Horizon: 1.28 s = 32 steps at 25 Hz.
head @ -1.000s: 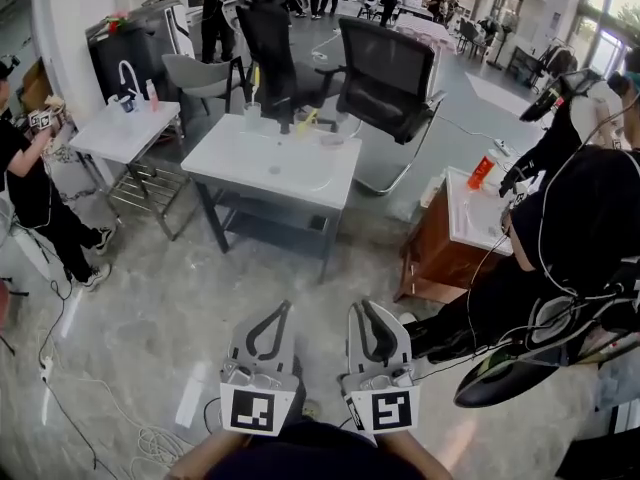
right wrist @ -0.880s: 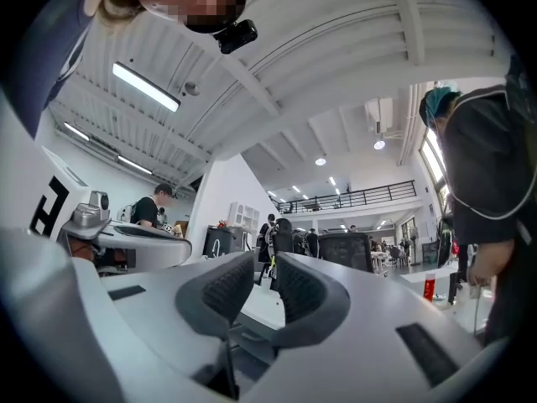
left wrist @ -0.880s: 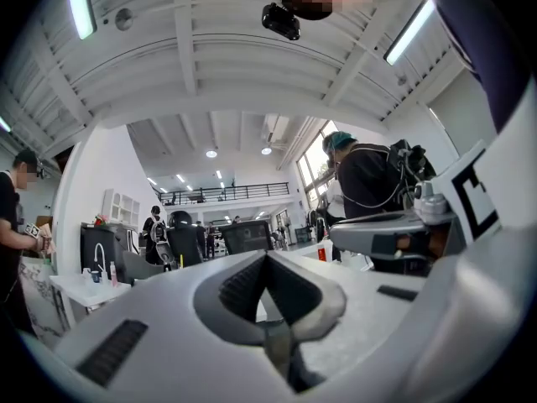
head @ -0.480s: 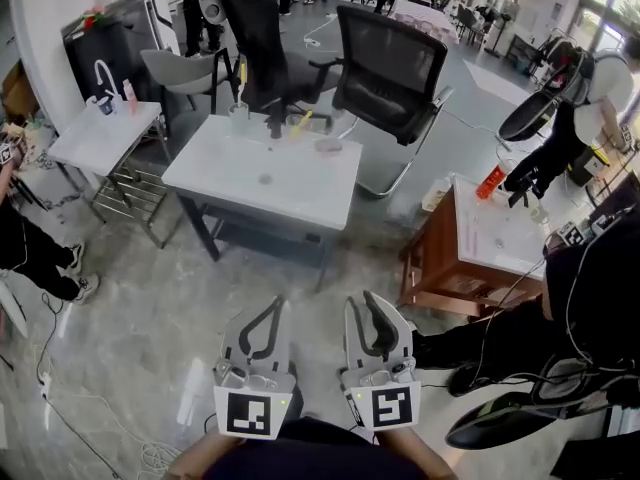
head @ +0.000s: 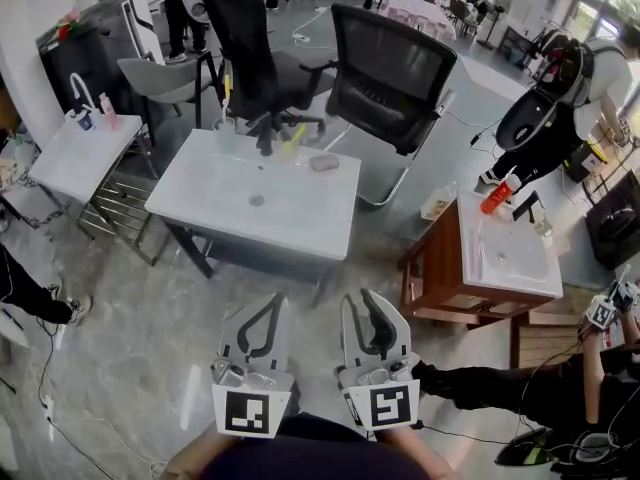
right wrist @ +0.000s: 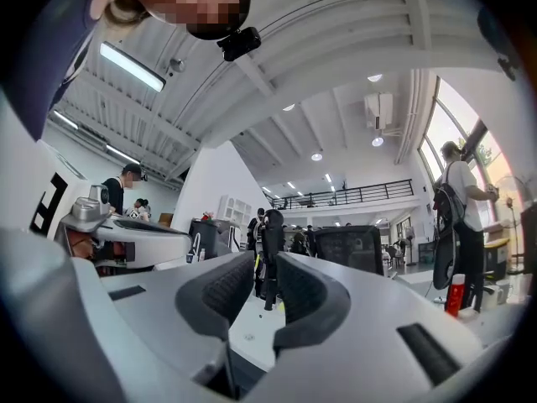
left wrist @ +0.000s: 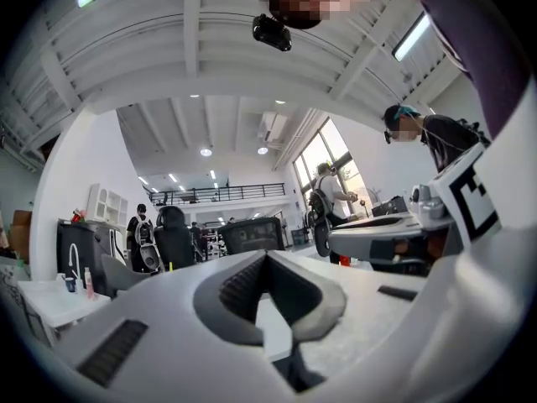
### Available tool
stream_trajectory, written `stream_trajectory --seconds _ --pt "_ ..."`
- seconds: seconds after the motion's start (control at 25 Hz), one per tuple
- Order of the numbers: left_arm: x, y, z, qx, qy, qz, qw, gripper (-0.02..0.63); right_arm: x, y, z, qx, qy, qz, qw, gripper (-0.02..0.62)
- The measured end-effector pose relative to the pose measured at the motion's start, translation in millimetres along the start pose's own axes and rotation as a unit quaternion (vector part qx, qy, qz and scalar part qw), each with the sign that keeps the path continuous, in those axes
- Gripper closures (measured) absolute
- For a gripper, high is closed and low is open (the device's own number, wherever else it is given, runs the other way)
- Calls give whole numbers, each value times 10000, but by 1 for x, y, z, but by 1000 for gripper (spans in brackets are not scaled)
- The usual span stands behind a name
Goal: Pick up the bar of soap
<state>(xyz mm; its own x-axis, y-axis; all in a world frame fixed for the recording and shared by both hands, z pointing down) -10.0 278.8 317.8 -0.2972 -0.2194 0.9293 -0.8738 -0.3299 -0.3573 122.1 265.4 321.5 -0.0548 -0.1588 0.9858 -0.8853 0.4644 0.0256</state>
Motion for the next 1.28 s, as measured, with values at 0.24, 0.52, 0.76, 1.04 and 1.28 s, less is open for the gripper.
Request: stream_trajectory --seconds 0.24,0.52,0.76,1.04,1.28 --pt "21 21 34 177 131 -270 9994 607 8 -10 38 189 3 -15 9998 514" --pt "38 36 52 329 237 -449 9982 607 15 -13 55 378 54 -15 9993 514" --pt "45 41 57 358 271 -577 9973 607 18 -14 64 418 98 0 9991 514" --pt "48 58 79 379 274 -652 9968 606 15 -18 91 384 -10 -25 9993 514" --pt "55 77 120 388 87 -562 9976 607 26 -35 129 370 -9 0 9993 514"
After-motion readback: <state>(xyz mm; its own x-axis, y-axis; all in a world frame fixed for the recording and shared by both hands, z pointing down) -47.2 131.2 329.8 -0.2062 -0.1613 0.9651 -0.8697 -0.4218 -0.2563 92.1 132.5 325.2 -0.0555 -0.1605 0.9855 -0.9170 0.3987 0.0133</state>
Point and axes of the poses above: the fingertips, and each gripper's own axes: z forward along the fingers, y to its left, x out of its underside, the point moved 4 cm from there along -z, backward along the fingers, and after that the axes turned 6 degrees about z, right-handed, at the moved point
